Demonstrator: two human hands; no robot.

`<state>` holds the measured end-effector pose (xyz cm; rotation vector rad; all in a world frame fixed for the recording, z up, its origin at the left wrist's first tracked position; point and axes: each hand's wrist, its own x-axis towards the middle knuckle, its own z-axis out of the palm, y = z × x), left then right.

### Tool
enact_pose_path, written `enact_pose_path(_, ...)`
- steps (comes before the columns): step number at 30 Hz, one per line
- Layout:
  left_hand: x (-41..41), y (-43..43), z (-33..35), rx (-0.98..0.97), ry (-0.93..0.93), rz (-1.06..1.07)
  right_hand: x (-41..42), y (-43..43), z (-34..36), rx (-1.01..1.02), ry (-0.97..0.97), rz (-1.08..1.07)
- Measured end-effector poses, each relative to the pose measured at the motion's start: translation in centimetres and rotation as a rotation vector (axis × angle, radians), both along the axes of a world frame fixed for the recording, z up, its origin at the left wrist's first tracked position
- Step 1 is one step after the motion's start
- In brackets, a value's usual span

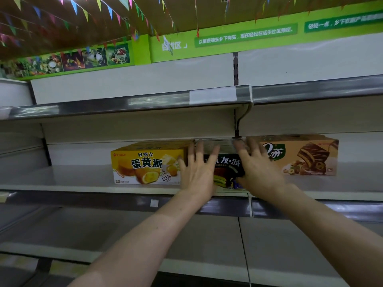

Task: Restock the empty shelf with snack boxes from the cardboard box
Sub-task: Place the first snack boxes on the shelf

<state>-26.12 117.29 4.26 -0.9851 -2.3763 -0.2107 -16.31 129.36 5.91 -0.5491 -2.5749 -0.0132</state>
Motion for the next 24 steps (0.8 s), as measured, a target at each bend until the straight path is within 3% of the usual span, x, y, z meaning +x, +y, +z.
enact_pose_path(3, -0.1, 0.4, -0.2, -0.064, 0.020, 0.036, -0.3, -0.6, -0.4, 0.110, -0.074, -0.001)
enact_pose_path(14, 1.3, 0.7, 1.1, -0.099, -0.014, 0.148, -0.3, -0.8, 0.3, 0.119, -0.118, 0.001)
enact_pose_path(24, 6.4, -0.1, -0.3, 0.076, 0.053, -0.003, 5.3, -3.7, -0.4, 0.077, 0.031, 0.012)
